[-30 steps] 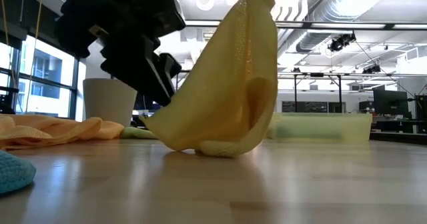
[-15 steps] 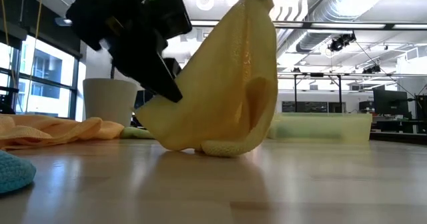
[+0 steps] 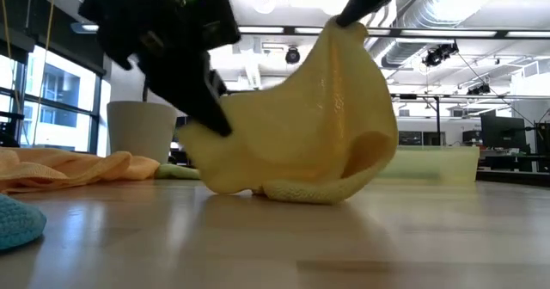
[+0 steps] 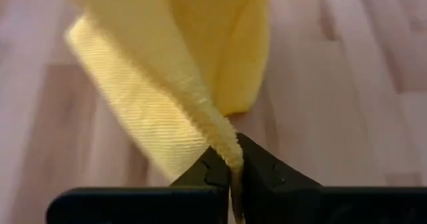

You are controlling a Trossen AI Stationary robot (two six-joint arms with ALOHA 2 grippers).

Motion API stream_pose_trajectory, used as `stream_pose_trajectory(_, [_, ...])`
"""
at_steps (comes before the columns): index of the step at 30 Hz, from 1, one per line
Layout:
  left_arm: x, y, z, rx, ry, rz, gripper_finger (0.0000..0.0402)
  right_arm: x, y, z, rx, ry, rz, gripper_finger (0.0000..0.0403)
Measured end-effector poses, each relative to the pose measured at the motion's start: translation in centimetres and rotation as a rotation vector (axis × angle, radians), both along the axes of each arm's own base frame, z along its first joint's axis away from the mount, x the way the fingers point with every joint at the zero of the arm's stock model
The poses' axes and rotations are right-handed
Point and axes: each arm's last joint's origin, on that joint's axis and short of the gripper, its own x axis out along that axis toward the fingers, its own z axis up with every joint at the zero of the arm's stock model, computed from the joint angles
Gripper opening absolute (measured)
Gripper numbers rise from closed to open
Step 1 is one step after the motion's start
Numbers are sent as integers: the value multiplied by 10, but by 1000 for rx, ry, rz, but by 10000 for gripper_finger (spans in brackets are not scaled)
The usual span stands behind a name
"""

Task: Fold microfiber towels
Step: Fold the yellow microfiber towel

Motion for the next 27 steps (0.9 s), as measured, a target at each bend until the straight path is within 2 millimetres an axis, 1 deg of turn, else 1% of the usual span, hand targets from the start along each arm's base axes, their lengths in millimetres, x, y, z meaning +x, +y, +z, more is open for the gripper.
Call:
stream_pose_trajectory(3, [-9,3,16,88,-17,14,3,-4,0,0,-38,18,-14,0])
stream_pose_trajectory(5, [-18,7,31,173,-29,37,3,-6,-2,4,-51,24,-22,0])
stream_pose_trajectory(7, [-23,11,47,267,-63,67,1,-7,-5,8,-91,34,-43,0])
stream_pose_trajectory(9, [-30,14,63,388,-73,109,1,-9,-9,12,-161,51,-58,0])
stream_pose_trajectory(12, [-34,19,90,571,-114,179,1,-9,-13,19,-276,51,-63,0])
stream_pose_trajectory(14, [-38,23,102,673,-111,217,1,-8,-16,26,-337,38,-67,0])
stream_pose_trajectory(18, [-40,29,126,843,-110,279,1,-6,-24,39,-482,28,-72,0])
stream_pose_trajectory(22, [-39,40,148,1004,-54,324,1,-4,-35,53,-641,55,-44,0])
stream_pose_trajectory(24, [-38,47,160,1059,-30,361,0,-3,-43,59,-682,70,-42,0])
stream_pose_trajectory(27, [-38,55,174,1101,-12,417,1,-1,-57,66,-685,65,-98,0])
